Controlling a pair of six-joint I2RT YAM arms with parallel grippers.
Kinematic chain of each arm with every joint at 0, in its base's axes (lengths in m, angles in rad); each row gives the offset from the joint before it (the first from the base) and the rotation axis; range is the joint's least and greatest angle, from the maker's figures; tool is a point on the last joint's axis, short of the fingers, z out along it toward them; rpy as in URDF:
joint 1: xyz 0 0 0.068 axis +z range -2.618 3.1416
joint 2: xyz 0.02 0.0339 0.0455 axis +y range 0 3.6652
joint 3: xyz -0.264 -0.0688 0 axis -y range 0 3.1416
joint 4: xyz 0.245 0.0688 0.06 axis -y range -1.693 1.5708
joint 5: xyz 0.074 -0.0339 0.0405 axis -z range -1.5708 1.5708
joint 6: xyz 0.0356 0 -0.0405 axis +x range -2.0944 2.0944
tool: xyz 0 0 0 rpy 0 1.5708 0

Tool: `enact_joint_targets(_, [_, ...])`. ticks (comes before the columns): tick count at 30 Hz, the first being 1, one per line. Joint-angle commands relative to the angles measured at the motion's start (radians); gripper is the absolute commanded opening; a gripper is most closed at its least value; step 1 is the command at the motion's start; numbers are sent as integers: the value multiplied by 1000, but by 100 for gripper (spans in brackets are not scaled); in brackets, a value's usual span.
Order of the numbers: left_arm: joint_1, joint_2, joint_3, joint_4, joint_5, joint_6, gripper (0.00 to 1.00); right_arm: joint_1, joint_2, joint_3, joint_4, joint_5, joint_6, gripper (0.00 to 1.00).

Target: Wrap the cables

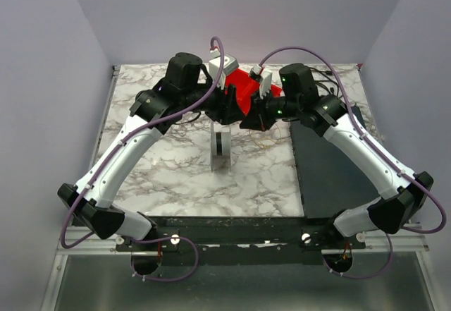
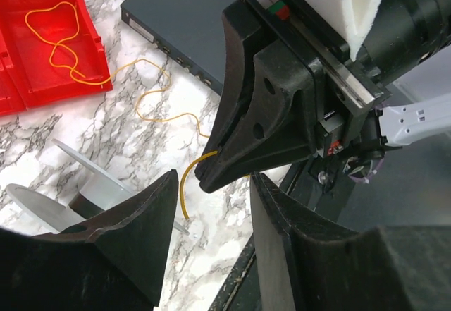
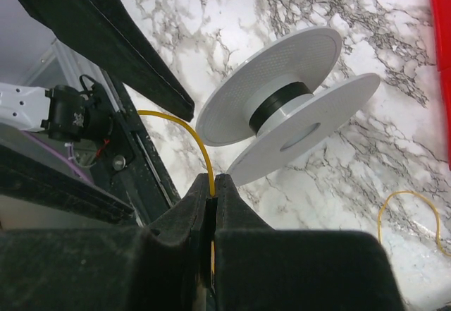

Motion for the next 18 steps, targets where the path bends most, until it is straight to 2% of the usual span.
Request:
enact_joint_targets(1, [2, -1, -30, -10, 11, 10, 45, 15, 4, -17, 25, -27, -21, 1])
enact_joint_targets(7, [3, -3, -46, -15, -11, 9, 40, 19, -2, -21, 25, -22, -24, 1])
enact_joint_targets(9, [5, -5, -51, -12, -17, 7, 36, 21, -4, -22, 27, -24, -24, 1])
enact_joint_targets(11, [4, -6, -50, -12, -26, 3, 29, 22, -3, -25, 25, -25, -25, 1])
enact_joint_targets(16, [4, -2, -50, -8, -30, -5, 0, 29, 2, -30, 27, -13, -25, 1])
enact_joint_targets(17, [5, -3, -51, -9, -29, -6, 0, 31, 5, -29, 28, -4, -21, 1])
enact_joint_targets(18, [5, -4, -51, -8, -30, -10, 0, 31, 5, -28, 33, 7, -17, 6])
